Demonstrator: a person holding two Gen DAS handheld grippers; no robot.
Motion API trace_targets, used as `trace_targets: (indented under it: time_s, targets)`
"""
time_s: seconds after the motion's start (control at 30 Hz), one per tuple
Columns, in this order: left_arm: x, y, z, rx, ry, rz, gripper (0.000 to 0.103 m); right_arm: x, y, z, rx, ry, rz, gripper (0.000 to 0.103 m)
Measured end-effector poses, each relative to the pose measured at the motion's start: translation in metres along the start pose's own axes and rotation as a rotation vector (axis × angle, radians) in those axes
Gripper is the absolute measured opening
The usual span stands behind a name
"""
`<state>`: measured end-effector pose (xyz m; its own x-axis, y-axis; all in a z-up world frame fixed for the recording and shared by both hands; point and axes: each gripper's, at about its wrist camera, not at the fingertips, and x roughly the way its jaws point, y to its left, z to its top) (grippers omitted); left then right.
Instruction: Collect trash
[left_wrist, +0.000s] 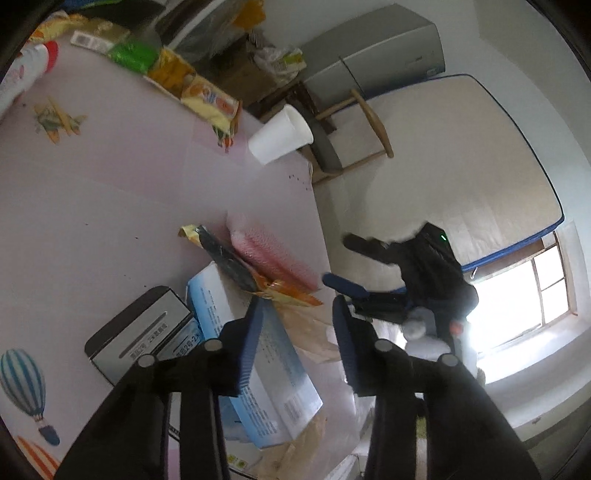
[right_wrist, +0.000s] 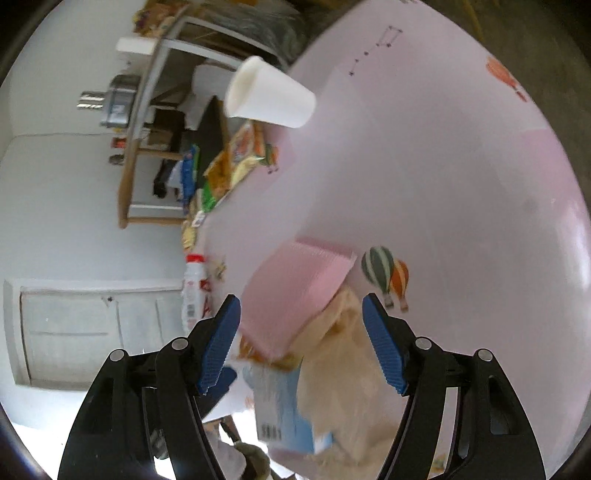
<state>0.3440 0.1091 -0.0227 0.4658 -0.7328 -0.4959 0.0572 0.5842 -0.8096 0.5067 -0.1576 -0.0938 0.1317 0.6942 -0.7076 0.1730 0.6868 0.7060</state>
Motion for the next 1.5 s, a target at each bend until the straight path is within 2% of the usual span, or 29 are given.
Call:
trace_targets:
  time_s: [0.23, 0.43, 0.53, 0.7, 0.83, 0.97, 1.17, 1.23, 1.4, 1.5]
  targets:
    - [0.013, 0.005, 0.004, 0.002, 0.033, 0.012, 0.024, 0.028, 0.001, 0.01, 0.023, 0.073, -0.017, 0.066]
    - [0.017, 0.007, 0.006, -0.028, 0.049, 0.005, 0.023, 0.045, 0.004, 0.014, 0.03, 0.114, 0.002, 0.066]
    - [0.017, 0.007, 0.007, -0.041, 0.044, 0.009, 0.023, 0.047, 0.002, 0.014, 0.038, 0.122, 0.017, 0.066]
    - [0.013, 0.013, 0.007, -0.117, 0.025, 0.005, 0.032, 0.05, -0.004, 0.012, 0.057, 0.12, 0.034, 0.065]
    - [0.01, 0.017, 0.009, -0.15, 0.002, 0.037, 0.037, 0.046, -0.01, 0.01, 0.069, 0.113, 0.053, 0.057]
    - [0.01, 0.021, 0.009, -0.195, -0.006, 0.018, 0.038, 0.044, -0.013, 0.008, 0.079, 0.102, 0.072, 0.049]
    - [0.012, 0.017, 0.007, -0.183, -0.008, 0.004, 0.036, 0.039, -0.016, 0.006, 0.093, 0.08, 0.096, 0.044]
    - [0.013, 0.016, 0.008, -0.174, -0.012, 0.007, 0.033, 0.039, -0.017, 0.005, 0.103, 0.072, 0.104, 0.042]
    - [0.015, 0.013, 0.008, -0.139, -0.022, -0.002, 0.014, 0.034, -0.021, 0.003, 0.122, 0.048, 0.13, 0.038]
    - [0.014, 0.012, 0.008, -0.115, -0.032, -0.004, 0.007, 0.03, -0.022, 0.004, 0.132, 0.029, 0.15, 0.037]
